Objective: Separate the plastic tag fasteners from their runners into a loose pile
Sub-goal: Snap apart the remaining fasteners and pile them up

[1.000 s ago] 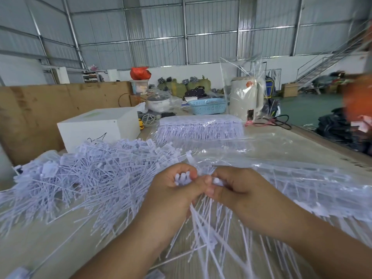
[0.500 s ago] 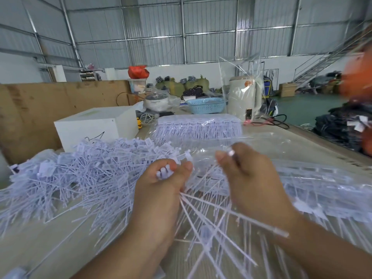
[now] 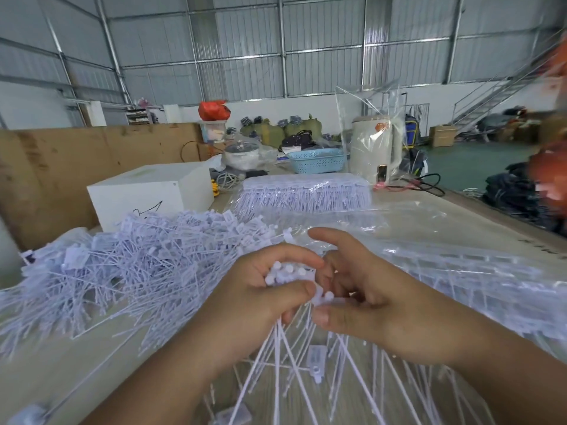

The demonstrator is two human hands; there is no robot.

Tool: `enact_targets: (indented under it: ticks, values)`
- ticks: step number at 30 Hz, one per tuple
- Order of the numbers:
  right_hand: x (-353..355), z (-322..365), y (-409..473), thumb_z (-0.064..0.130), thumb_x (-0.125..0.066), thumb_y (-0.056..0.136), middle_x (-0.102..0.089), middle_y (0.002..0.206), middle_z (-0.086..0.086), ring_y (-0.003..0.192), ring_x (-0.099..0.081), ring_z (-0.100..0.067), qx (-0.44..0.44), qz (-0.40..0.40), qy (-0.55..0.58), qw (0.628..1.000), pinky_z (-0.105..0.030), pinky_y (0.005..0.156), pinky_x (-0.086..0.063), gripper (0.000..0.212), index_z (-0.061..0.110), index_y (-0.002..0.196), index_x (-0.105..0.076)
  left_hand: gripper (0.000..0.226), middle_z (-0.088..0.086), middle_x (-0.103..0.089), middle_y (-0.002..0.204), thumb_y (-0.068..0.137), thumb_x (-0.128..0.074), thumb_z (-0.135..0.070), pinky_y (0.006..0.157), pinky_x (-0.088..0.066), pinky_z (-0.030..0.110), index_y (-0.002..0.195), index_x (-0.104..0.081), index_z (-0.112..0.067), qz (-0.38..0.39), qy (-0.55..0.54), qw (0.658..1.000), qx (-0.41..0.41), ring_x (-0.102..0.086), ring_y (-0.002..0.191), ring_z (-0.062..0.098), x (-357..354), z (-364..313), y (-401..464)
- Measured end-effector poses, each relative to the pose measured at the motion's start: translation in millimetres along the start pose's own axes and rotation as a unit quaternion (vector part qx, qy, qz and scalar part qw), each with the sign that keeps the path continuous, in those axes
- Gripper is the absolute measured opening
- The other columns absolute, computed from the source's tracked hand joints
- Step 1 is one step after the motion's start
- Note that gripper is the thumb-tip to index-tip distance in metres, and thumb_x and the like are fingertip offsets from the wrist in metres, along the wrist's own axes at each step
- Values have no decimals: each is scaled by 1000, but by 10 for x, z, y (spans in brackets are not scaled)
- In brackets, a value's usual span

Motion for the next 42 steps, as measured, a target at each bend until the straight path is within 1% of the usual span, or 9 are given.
enact_targets:
  ticks: [5,11,17,21,26,28,31,36,42]
  values:
    - [39,13,-8,28,-68,76,-42,99,12,69,-47,-4,3,-18,-13,1000,-20,64,-41,78,51,138,-25,18,-8,-52,49,79,-74,-12,46,-39,17,76,-72,-30,-120,24,992,-36,-46,44,8,34,-33,-40]
    - [-47,80,-34,21,-68,81,-42,107,11,96,-62,-7,15,12,-15,1000,-22,72,-50,90,50,144,-10,21,-9,-54,46,74,-59,-11,49,-39,14,79,-75,-25,98,-8,995,-5,-46,42,5,-152,-98,-84]
    - [-129,118,-53,18,-72,75,-39,105,15,77,-60,-2,4,32,-45,998,-22,68,-51,101,52,144,-5,17,-8,-66,65,71,-66,-23,51,-42,15,82,-78,-26,215,-36,975,49,-54,50,1,-149,-64,-100]
    - [-171,131,-69,24,-75,68,-42,97,23,71,-57,-1,-5,33,-53,998,-25,68,-47,103,59,139,-8,36,-12,-69,70,81,-53,0,56,-45,9,79,-77,-25,275,-77,954,95,-60,59,-4,-187,-44,-139]
    - [-79,155,-67,43,-82,70,-60,103,15,92,-64,-7,-23,77,-49,996,-37,84,-52,71,49,130,-44,12,-7,-63,68,76,-67,-19,50,-44,13,81,-75,-26,291,-94,948,88,-56,54,0,-138,-26,-131]
    - [-30,143,-61,51,-78,72,-68,99,1,94,-67,-17,-47,120,-57,990,-47,90,-52,45,28,109,-64,11,-10,-63,68,74,-72,-19,50,-43,12,80,-75,-28,284,-84,952,72,-55,57,0,-97,-18,-111]
    - [38,57,-55,57,-68,78,-54,79,-25,69,-54,-28,-80,156,-56,983,-39,69,-39,49,9,91,-67,13,-14,-63,68,72,-77,-18,55,-44,12,78,-73,-29,267,-68,959,62,-56,60,-2,-55,9,-85]
    - [135,26,-47,37,-69,86,-46,62,13,59,-44,-5,-59,95,-51,992,-19,58,-34,17,25,75,-65,14,-14,-61,62,66,-80,-18,52,-44,10,70,-71,-28,187,-101,976,43,-56,54,-2,-77,26,-63]
    - [158,-28,2,21,-69,87,-36,55,8,51,-34,-9,-46,-77,-63,994,-26,50,-29,29,1,74,-52,14,-8,-51,55,64,-77,-16,51,-39,17,64,-67,-25,23,-87,996,13,-46,49,5,-116,52,-26]
Point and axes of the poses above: each hand's wrist, its own y-axis towards the middle knuckle, its own x-axis out of the back of the hand, z = x × y, the point moved 4 cm from there along y, towards the middle knuckle
